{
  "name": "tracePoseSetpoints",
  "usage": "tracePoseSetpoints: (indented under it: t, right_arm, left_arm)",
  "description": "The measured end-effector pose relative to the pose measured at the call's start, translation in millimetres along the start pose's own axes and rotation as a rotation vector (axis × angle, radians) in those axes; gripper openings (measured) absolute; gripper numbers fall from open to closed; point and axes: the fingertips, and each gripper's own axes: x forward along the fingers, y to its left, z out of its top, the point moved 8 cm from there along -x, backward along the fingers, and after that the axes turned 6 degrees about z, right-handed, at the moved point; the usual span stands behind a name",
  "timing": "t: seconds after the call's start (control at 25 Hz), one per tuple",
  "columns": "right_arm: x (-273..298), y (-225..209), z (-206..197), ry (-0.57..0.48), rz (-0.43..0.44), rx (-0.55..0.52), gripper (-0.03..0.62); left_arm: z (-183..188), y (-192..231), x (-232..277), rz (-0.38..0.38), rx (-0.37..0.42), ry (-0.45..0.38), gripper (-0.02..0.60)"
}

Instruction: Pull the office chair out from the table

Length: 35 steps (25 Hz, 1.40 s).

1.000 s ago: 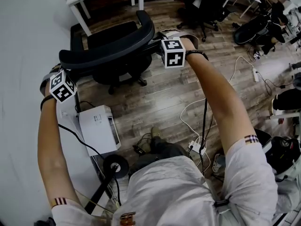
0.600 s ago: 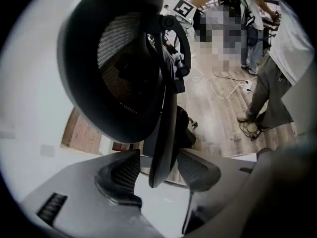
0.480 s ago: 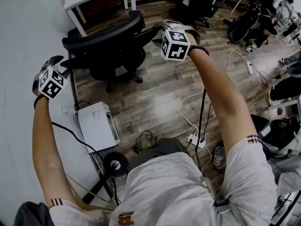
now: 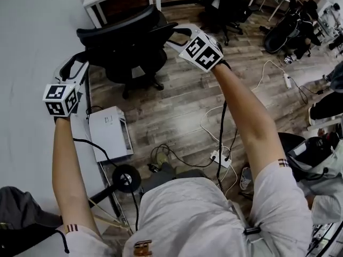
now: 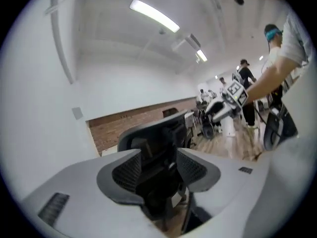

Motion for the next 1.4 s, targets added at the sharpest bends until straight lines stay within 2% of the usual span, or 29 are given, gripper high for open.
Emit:
tracePoseSetpoints:
  t: [0.2, 0.4, 0.72, 1.0, 1.12, 1.4]
  right_arm:
    - [-35, 32, 12, -0.17, -0.005, 0.08, 0.158]
    - [-63, 64, 25, -0.279, 0.022, 0.168, 0.125]
    - [-96, 94, 57, -0.387, 0.042, 0.259, 0.074]
    - [-120, 142, 84, -0.463, 0.041, 0.293, 0.005]
    - [-132, 154, 95, -0.486, 0.042, 0.308, 0.003]
    - [-146, 181, 106, -0.522, 0.075, 0.305, 0.003]
  left_arm:
    - [32, -67, -27, -0.035, -0.188, -0.199, 0.204]
    - [52, -124, -47, -0.078, -0.27, -0.281, 0.166]
    - [87, -171, -69, -0.15, -0.291, -0.296, 0.098]
    - [84, -189, -114, -0.182, -0.305, -0.314, 0.034]
    - [84, -192, -130, -0.187, -0.315, -0.316, 0.003]
    - [89, -198, -150, -0.176, -0.325, -0.344, 0.0]
